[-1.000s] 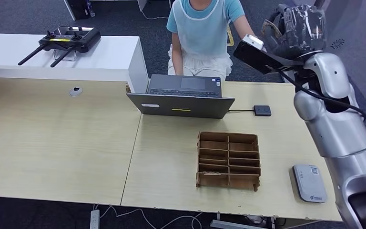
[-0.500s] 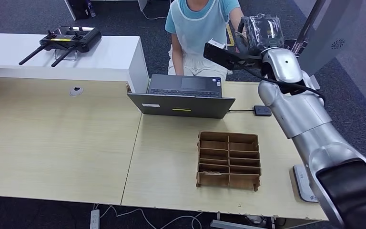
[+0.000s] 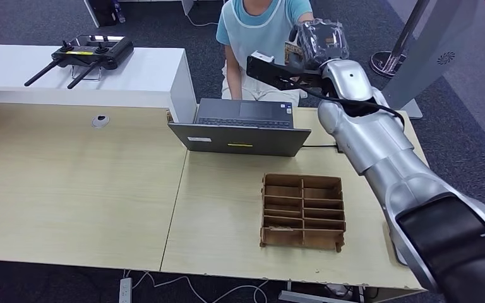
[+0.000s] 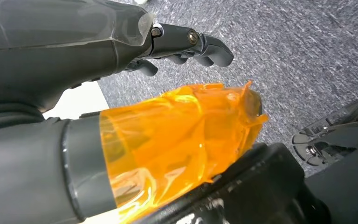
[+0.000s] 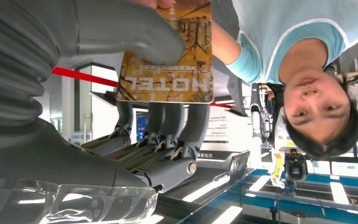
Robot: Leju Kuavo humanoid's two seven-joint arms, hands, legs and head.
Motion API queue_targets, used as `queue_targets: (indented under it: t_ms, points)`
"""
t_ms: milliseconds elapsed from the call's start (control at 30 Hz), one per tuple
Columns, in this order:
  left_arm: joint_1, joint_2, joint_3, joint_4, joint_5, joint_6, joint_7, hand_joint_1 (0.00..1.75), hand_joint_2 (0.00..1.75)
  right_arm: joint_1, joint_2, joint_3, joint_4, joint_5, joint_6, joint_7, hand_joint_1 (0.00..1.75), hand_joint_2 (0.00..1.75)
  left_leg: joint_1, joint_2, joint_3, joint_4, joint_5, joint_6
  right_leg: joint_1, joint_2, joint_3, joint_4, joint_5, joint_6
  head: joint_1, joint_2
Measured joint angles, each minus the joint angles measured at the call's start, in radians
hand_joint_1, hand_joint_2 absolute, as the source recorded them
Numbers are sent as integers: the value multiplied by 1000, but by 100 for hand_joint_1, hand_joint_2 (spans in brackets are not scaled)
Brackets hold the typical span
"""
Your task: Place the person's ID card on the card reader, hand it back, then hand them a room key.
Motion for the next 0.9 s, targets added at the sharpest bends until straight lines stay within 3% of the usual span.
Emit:
queue_targets:
  t_ms: [333, 500, 667, 900]
  points:
    - [6, 10, 10, 0, 31, 10, -2, 0, 0, 0, 3, 1, 15, -34, -31, -10, 0, 175, 0, 0, 0, 0, 0, 0, 0, 0, 0, 0, 0, 0, 0, 0]
    - [14, 15, 16, 0, 46, 16, -3, 0, 0, 20, -3, -16, -24, -88, -126, -12, 0, 175, 0, 0, 0, 0, 0, 0, 0, 0, 0, 0, 0, 0, 0, 0]
    - [25, 19, 17, 0, 68, 25, -7, 0, 0, 111, -10, -87, -208, -197, -259, -21, 0, 175, 0, 0, 0, 0, 0, 0, 0, 0, 0, 0, 0, 0, 0, 0]
    - [39, 18, 38, 0, 118, 38, -9, 0, 0, 337, -60, -181, -630, -400, -281, -87, 0, 175, 0, -1, 0, 0, 0, 0, 0, -1, 0, -2, 0, 1, 0, 0]
